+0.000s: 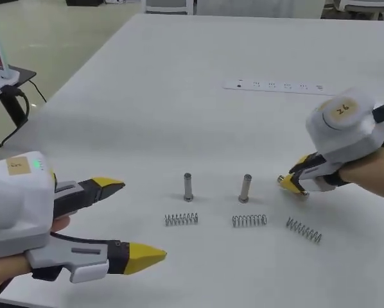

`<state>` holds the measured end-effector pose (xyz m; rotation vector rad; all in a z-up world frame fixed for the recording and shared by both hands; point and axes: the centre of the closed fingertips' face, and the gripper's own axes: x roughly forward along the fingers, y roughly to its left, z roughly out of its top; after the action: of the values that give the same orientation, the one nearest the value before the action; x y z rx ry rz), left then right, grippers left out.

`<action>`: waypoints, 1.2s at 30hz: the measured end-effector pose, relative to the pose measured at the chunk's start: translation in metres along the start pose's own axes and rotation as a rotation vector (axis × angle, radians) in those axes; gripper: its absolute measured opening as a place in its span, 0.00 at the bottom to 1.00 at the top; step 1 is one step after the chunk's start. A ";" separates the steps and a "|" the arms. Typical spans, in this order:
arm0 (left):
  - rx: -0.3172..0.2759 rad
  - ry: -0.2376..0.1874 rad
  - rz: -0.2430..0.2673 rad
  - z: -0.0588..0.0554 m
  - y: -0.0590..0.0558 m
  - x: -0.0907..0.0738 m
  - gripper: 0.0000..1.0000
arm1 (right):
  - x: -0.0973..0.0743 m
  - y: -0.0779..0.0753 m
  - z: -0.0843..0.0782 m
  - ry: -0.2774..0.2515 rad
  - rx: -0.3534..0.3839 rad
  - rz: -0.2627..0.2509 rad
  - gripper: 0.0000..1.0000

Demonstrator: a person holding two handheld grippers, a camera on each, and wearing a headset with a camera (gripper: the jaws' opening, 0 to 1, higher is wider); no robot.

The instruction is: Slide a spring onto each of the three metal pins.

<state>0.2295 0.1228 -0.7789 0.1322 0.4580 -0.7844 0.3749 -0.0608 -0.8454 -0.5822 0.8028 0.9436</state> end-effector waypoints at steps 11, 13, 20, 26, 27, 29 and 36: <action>0.003 0.001 -0.003 0.000 -0.001 0.000 0.76 | 0.008 -0.002 -0.002 0.034 0.015 -0.004 0.11; 0.002 0.000 -0.001 0.000 -0.001 0.000 0.76 | 0.009 -0.002 -0.002 0.037 0.016 -0.004 0.11; 0.002 0.001 -0.001 -0.001 -0.001 0.000 0.76 | 0.010 -0.002 -0.002 0.043 0.045 0.006 0.08; 0.003 0.003 -0.002 -0.001 -0.002 0.000 0.76 | 0.011 -0.001 -0.002 0.055 0.062 0.021 0.07; 0.004 0.003 -0.003 -0.001 -0.002 0.000 0.76 | 0.011 -0.001 -0.002 0.057 0.066 0.021 0.07; 0.004 0.002 -0.002 -0.001 -0.002 0.000 0.76 | 0.011 -0.001 -0.003 0.061 0.083 0.019 0.07; 0.006 0.004 -0.003 -0.001 -0.002 0.000 0.76 | 0.011 -0.001 -0.002 0.064 0.110 0.008 0.06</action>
<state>0.2280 0.1220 -0.7797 0.1384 0.4593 -0.7886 0.3785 -0.0578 -0.8557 -0.5158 0.9088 0.8859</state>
